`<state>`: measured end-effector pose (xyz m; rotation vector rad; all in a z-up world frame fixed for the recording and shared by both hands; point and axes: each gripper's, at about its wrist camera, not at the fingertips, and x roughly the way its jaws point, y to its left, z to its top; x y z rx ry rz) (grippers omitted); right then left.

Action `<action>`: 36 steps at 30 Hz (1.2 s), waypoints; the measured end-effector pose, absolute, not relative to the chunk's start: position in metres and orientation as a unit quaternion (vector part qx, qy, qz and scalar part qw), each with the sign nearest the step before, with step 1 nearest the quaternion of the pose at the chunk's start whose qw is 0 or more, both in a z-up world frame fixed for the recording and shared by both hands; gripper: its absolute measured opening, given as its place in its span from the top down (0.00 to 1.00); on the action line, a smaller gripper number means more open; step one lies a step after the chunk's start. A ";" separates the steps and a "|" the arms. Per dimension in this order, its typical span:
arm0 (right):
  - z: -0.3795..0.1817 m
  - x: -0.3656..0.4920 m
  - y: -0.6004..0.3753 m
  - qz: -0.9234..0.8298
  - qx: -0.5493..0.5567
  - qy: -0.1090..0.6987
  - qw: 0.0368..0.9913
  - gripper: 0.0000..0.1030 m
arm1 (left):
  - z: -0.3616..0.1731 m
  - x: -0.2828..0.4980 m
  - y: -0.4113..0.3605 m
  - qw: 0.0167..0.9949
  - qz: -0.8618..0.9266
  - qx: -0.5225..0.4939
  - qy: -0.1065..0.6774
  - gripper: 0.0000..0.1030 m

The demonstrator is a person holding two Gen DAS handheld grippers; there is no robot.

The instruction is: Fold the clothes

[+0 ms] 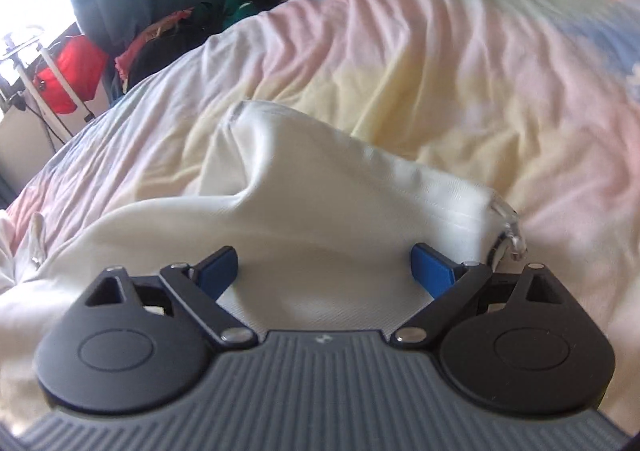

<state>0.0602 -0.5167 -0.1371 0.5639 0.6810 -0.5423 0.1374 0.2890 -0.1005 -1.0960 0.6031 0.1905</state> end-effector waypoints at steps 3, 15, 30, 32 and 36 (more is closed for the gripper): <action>-0.137 0.063 -0.513 -0.266 0.245 0.326 0.873 0.08 | -0.090 0.132 0.295 0.814 0.079 -0.498 0.289 0.84; -0.136 0.059 -0.505 -0.281 0.214 0.332 0.874 0.08 | 0.001 0.082 0.342 0.832 0.041 -0.457 0.312 0.87; -0.095 0.036 -0.527 -0.201 0.358 0.178 0.894 0.08 | 0.002 0.038 0.278 0.899 0.127 -0.198 0.370 0.15; -0.091 0.048 -0.526 -0.205 0.342 0.177 0.900 0.08 | 0.013 0.037 0.249 0.915 0.118 -0.165 0.349 0.14; -0.103 0.082 -0.531 -0.237 0.311 0.223 0.893 0.08 | 0.022 0.047 0.181 0.934 0.073 -0.136 0.321 0.13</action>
